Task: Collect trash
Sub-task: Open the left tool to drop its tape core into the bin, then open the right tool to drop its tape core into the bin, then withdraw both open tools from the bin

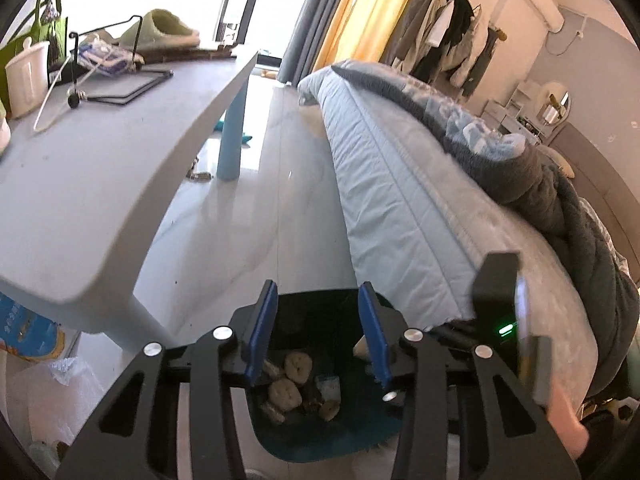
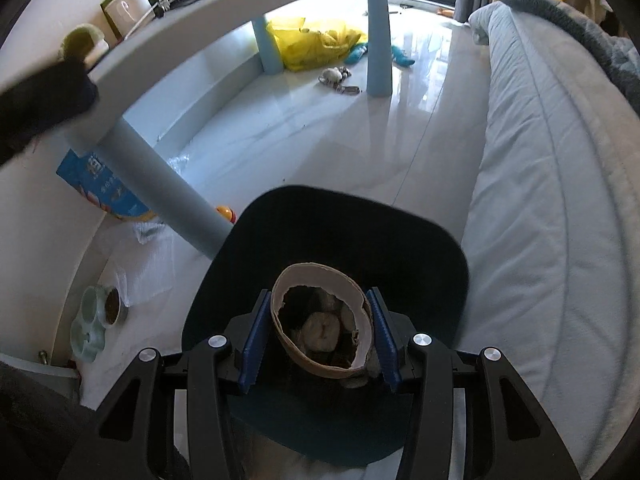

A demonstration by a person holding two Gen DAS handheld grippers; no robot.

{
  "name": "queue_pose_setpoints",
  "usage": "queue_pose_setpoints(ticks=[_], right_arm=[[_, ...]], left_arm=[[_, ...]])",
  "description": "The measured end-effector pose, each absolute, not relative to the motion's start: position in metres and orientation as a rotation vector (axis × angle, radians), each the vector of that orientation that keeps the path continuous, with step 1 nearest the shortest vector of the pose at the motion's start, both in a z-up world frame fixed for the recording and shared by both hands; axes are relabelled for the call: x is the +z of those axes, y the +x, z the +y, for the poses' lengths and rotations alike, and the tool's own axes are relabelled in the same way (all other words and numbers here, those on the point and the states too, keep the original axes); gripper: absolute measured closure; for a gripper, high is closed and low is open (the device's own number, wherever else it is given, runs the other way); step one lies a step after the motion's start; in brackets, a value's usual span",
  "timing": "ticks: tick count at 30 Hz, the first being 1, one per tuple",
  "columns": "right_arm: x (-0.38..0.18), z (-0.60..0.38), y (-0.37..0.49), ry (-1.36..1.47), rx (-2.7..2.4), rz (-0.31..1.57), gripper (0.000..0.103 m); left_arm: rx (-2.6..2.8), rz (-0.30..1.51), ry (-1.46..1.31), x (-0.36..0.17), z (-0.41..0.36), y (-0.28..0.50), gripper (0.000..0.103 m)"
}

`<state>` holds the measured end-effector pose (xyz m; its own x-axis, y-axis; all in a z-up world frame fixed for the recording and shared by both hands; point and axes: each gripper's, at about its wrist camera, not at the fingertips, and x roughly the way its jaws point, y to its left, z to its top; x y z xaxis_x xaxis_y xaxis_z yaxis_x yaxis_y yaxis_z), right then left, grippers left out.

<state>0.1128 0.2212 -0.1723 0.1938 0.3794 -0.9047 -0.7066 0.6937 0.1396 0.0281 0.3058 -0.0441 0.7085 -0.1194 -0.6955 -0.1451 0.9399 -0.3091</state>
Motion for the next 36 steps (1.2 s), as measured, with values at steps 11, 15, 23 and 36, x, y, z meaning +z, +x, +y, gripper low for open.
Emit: queue_pose_setpoints(ticks=[11,15,23,36], right_arm=[[-0.177,0.227,0.104,-0.367,0.795,1.17,0.032],[-0.16,0.221,0.101,-0.346,0.793,1.119,0.031],[-0.104,0.187,0.108,-0.245,0.764,0.943,0.025],[-0.05,0.084,0.131,-0.159,0.598,0.784,0.016]], left_arm=[[0.013,0.692,-0.319,-0.018,0.296,0.017,0.059],[0.019,0.673,-0.315,-0.01,0.294,0.016,0.059],[0.052,0.605,-0.279,0.014,0.284,0.011,0.052],[0.051,0.594,-0.23,0.025,0.242,0.024,0.025]])
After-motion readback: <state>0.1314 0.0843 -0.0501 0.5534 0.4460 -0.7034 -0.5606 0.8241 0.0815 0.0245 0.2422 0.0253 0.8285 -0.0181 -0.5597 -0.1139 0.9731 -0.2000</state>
